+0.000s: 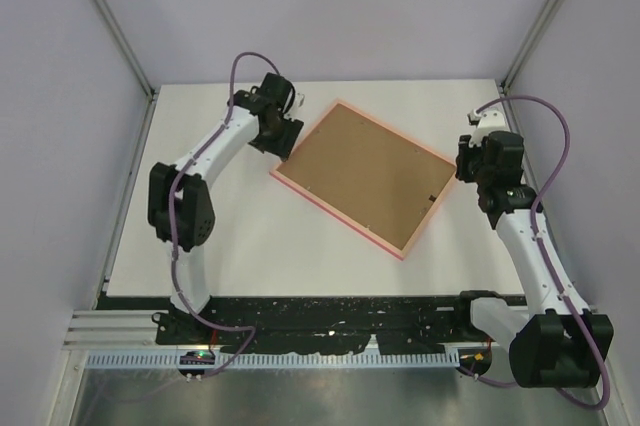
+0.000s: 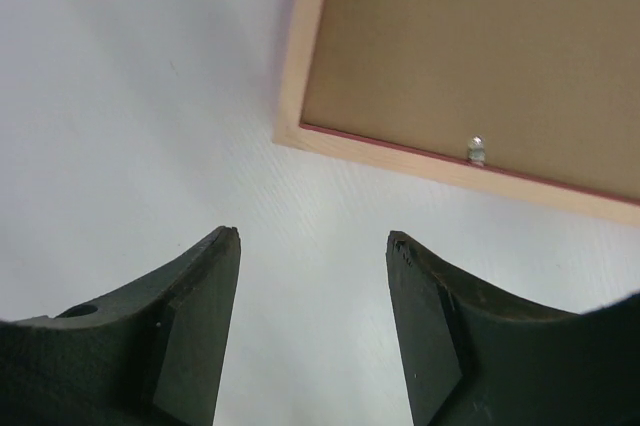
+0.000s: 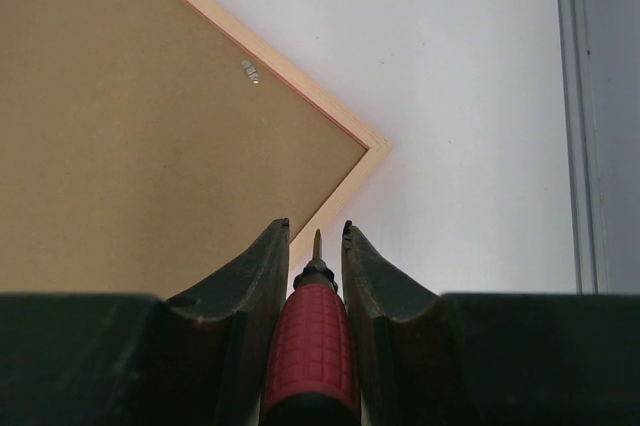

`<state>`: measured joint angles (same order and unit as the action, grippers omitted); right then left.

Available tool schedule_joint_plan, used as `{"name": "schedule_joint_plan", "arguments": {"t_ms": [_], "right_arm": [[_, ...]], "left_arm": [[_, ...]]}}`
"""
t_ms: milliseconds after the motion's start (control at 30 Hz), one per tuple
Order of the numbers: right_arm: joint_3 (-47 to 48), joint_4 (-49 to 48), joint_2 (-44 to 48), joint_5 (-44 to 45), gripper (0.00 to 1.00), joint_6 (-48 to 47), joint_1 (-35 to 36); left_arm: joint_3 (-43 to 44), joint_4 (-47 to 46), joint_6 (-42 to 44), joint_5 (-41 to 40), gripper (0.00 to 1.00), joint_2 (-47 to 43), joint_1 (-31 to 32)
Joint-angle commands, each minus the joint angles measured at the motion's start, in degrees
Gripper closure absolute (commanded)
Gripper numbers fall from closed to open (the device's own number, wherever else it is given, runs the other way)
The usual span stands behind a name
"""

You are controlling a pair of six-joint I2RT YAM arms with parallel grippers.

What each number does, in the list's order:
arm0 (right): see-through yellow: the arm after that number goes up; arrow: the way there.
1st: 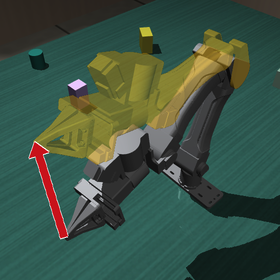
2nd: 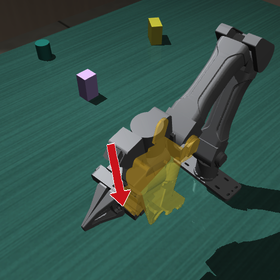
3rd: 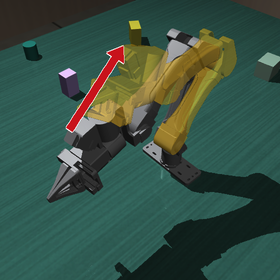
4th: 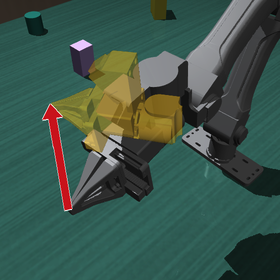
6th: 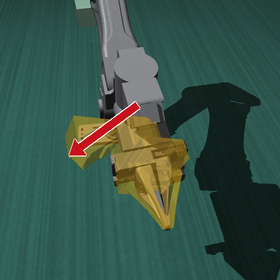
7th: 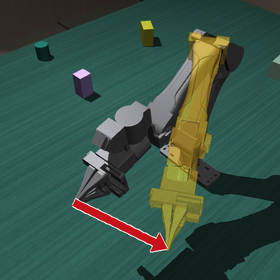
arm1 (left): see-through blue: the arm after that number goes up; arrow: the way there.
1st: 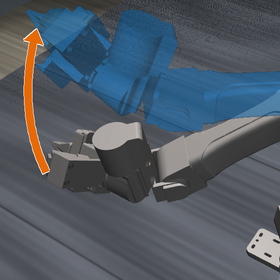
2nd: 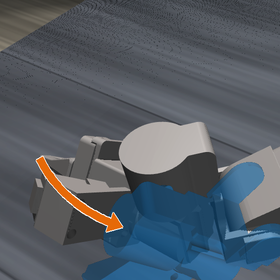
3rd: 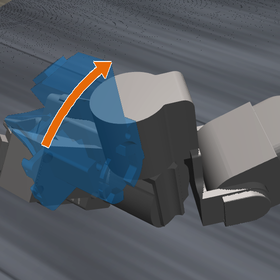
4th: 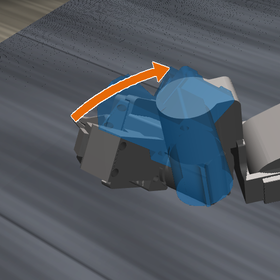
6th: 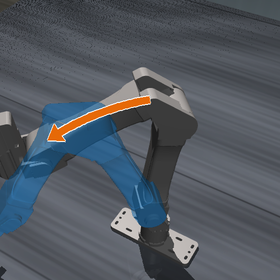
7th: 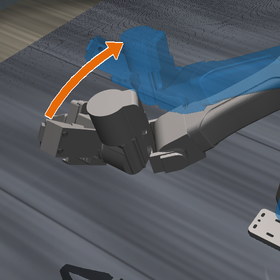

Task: Take the photo out of the frame
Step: Adjust the photo frame at the center of the board.

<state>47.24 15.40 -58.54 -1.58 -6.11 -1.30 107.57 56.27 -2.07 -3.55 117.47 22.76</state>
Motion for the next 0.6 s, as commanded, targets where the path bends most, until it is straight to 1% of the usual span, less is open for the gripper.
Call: {"name": "schedule_joint_plan", "arguments": {"t_ms": [0, 100, 133, 233, 400, 533, 567], "right_arm": [[3.37, -0.29, -4.45, 8.33, 0.92, -3.63, -0.19], [7.67, 2.00, -9.12, 13.70, 0.92, -7.85, -0.19], [8.56, 2.27, -11.05, 16.15, 0.92, -9.87, -0.19], [13.20, 3.40, -14.04, 18.63, 0.92, -15.67, -0.19], [22.97, 10.25, -22.21, 24.16, 0.92, -24.72, -0.28], [30.26, 14.55, -31.79, 28.73, 0.92, -26.94, -0.28], [32.45, 15.18, -35.38, 29.79, 0.92, -26.85, -0.19]], "left_arm": [[-10.08, -8.62, 6.79, -2.50, 0.36, -11.90, 9.38], [-15.10, -9.25, 11.46, -4.88, 0.36, -13.58, 15.98], [-16.24, -8.99, 12.17, -4.89, 0.36, -13.58, 17.82], [-18.44, -8.72, 12.61, -3.22, 0.37, -13.06, 21.61], [-21.69, -9.42, 12.70, -0.93, 0.42, -11.56, 24.17], [-25.29, -11.09, 12.88, -0.14, 0.44, -11.65, 24.52], [-26.26, -11.79, 12.96, 0.12, 0.44, -11.82, 24.52]]}}
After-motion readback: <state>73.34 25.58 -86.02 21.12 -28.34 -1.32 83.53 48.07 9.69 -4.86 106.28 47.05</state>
